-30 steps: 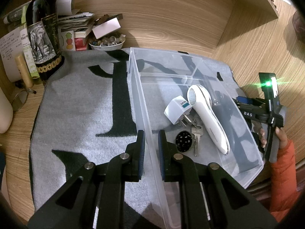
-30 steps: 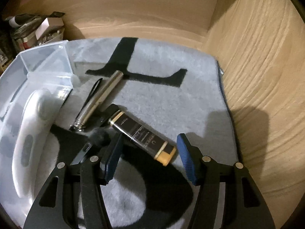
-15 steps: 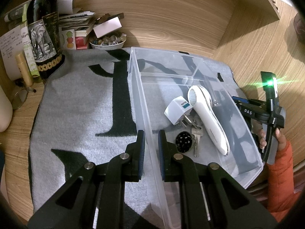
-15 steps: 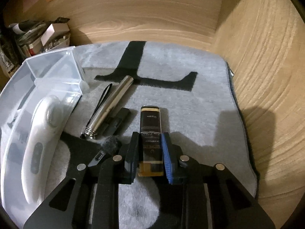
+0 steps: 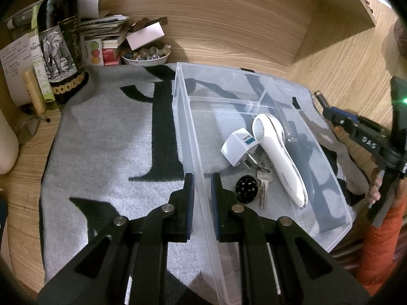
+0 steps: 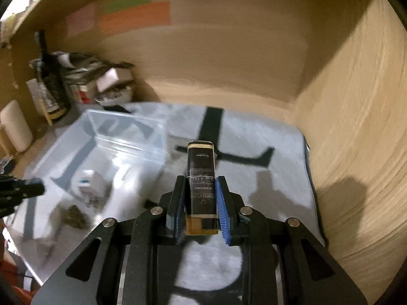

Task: Organize rigid objects
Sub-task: 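Grasp the black-and-gold cylinder with the right gripper, then lower the black-and-gold cylinder into the box and open the right gripper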

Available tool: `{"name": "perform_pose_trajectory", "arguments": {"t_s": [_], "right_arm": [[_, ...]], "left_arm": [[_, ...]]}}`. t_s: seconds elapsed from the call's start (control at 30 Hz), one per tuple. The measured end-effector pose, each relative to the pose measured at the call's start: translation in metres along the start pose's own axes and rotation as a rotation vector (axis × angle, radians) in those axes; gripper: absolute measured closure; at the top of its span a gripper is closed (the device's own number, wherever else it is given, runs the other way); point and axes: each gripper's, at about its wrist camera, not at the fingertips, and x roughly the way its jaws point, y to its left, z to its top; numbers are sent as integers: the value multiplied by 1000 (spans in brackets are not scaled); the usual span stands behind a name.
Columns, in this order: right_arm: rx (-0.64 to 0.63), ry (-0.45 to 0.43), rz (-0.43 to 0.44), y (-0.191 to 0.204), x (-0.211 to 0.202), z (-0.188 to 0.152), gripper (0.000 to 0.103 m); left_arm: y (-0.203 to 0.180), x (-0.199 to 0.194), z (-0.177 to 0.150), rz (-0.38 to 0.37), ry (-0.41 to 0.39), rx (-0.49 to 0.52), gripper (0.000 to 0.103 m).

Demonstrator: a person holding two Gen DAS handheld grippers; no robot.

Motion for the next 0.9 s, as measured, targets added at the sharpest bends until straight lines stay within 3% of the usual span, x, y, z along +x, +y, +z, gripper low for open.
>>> {"name": "perform_pose_trajectory", "arguments": {"t_s": [0.3,0.53,0.9], "right_arm": [[-90,-45,102,45,-8,12,81],[-192,17,137,81,14,11,81],[-288,136,169,104,43,3,81]], "left_arm": [[1,0,1,7,-3,-7,91],[2,0,1,4,-3,-7,91],[3,0,3,-1,-5,1,91]]}}
